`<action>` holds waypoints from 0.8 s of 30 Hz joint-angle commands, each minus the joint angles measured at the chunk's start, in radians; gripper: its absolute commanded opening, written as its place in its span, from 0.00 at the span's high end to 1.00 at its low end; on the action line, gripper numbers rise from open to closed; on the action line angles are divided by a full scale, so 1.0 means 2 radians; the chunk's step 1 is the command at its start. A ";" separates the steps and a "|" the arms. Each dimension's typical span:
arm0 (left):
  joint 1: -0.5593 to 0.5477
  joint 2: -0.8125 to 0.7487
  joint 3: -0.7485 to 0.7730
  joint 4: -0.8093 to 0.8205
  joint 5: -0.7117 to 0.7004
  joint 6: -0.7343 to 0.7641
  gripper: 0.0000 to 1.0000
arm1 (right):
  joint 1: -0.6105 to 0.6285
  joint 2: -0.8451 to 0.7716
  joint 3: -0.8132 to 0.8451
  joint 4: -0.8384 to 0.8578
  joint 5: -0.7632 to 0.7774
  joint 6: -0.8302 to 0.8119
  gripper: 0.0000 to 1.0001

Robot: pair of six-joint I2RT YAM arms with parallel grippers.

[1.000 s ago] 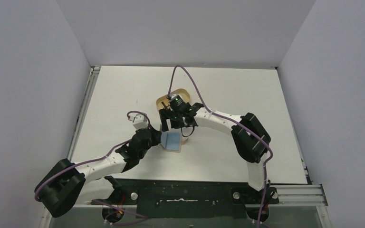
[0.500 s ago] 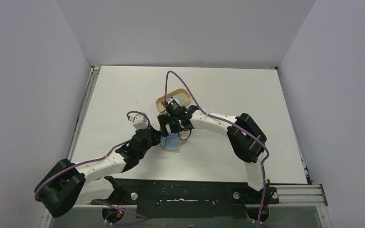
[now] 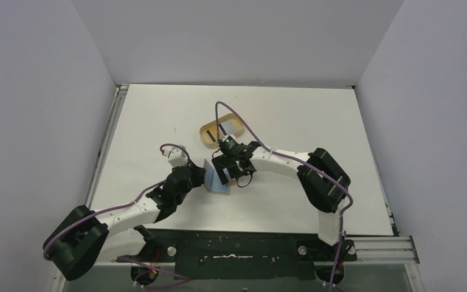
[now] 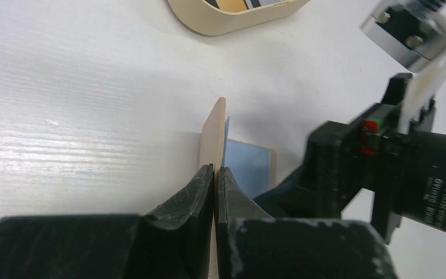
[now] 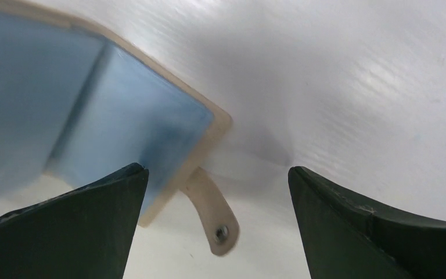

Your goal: Take the credit cards out of the card holder

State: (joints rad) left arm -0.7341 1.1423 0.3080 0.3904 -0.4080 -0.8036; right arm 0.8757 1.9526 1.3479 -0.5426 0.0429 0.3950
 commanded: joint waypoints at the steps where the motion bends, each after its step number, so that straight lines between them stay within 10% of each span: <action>1: 0.015 -0.003 -0.010 0.056 0.019 -0.007 1.00 | -0.026 -0.092 -0.059 0.085 -0.051 -0.013 0.03; 24: 0.067 0.078 -0.035 0.150 0.091 -0.062 0.84 | -0.012 -0.068 -0.137 0.274 -0.178 0.041 0.22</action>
State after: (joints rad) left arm -0.6113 1.3128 0.2497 0.6422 -0.2344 -0.9131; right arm 0.8520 1.7775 1.0935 -0.1188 -0.2813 0.4404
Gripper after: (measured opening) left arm 0.120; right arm 0.792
